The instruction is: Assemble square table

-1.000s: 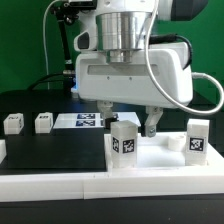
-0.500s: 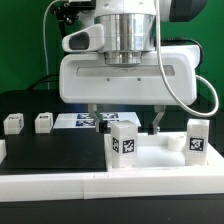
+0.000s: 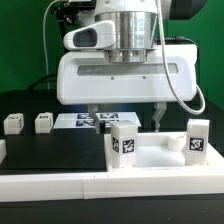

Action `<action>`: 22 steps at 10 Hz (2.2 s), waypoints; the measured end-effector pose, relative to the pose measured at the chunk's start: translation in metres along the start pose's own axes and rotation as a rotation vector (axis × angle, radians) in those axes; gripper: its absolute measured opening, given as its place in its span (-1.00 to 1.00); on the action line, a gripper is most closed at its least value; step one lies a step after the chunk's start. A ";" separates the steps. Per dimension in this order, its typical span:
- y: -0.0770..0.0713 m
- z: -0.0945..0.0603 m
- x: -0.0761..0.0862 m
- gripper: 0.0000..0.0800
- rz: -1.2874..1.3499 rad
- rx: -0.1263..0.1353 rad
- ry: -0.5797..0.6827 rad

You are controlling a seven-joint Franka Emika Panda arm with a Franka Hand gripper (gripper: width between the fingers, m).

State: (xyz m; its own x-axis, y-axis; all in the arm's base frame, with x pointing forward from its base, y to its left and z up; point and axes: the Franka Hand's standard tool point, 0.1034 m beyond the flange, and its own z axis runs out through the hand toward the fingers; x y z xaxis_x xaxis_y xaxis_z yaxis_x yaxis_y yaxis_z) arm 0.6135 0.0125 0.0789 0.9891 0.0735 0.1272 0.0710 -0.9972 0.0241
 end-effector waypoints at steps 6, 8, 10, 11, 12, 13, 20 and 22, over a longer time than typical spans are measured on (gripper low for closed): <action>0.003 0.000 0.000 -0.27 0.025 -0.001 0.000; 0.003 0.000 0.000 -0.27 0.045 0.000 0.000; 0.002 0.001 -0.001 -0.27 0.268 0.002 0.002; 0.003 0.002 -0.002 -0.27 0.378 -0.002 0.010; 0.003 0.002 -0.003 -0.27 0.469 -0.006 0.014; 0.003 0.002 -0.003 -0.25 0.531 -0.010 0.022; -0.001 0.002 -0.005 0.13 0.686 -0.011 0.028; -0.008 0.001 -0.006 0.44 0.676 -0.008 0.028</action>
Offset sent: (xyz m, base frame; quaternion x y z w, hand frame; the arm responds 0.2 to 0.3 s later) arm 0.0000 0.0000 0.0000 0.0000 0.0000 0.0000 1.0000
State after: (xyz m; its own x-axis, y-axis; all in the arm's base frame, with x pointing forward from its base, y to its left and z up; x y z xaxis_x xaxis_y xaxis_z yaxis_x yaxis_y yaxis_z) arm 0.6070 0.0200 0.0770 0.8122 -0.5655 0.1430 -0.5629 -0.8242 -0.0624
